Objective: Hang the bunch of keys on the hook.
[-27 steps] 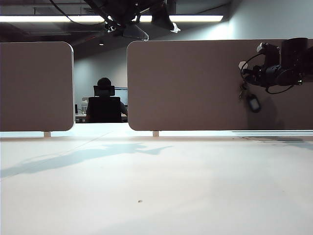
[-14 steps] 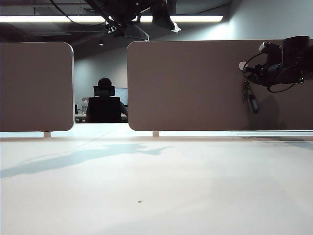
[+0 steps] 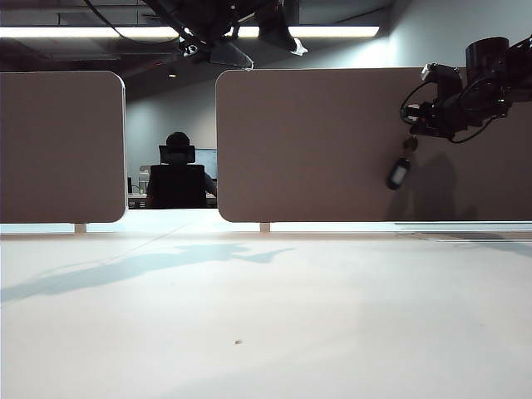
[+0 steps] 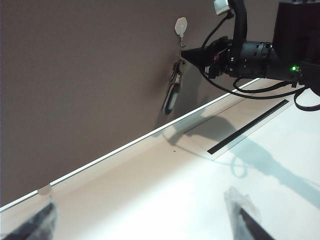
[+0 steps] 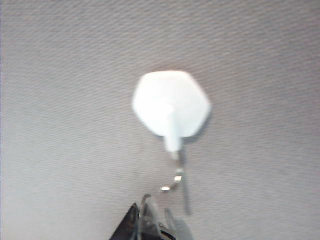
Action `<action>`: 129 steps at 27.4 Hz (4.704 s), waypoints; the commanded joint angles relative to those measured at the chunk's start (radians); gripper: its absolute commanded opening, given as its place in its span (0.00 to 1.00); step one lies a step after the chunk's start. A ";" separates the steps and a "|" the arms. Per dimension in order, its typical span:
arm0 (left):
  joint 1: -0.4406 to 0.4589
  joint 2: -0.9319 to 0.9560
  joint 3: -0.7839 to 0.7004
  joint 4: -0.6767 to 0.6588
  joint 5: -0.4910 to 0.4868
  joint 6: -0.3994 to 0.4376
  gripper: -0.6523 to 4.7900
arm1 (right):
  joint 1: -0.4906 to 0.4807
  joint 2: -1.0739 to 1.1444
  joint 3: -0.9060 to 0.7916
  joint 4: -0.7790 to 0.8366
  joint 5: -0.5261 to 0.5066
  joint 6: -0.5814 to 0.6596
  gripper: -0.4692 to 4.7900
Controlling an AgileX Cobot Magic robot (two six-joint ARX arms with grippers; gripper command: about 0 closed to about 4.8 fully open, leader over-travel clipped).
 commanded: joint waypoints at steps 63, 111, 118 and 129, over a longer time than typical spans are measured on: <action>-0.002 -0.007 0.003 -0.025 0.023 0.020 1.00 | -0.019 -0.031 0.008 0.029 -0.108 -0.003 0.07; -0.002 -0.007 0.002 -0.113 -0.006 0.023 1.00 | -0.049 -0.014 0.008 0.099 -0.118 0.053 0.07; -0.002 -0.006 0.002 -0.393 -0.007 0.017 1.00 | -0.043 -0.014 0.008 0.114 -0.153 0.050 0.07; -0.001 -0.006 0.002 -0.377 -0.006 0.017 1.00 | -0.038 -0.005 0.008 0.169 -0.126 0.050 0.07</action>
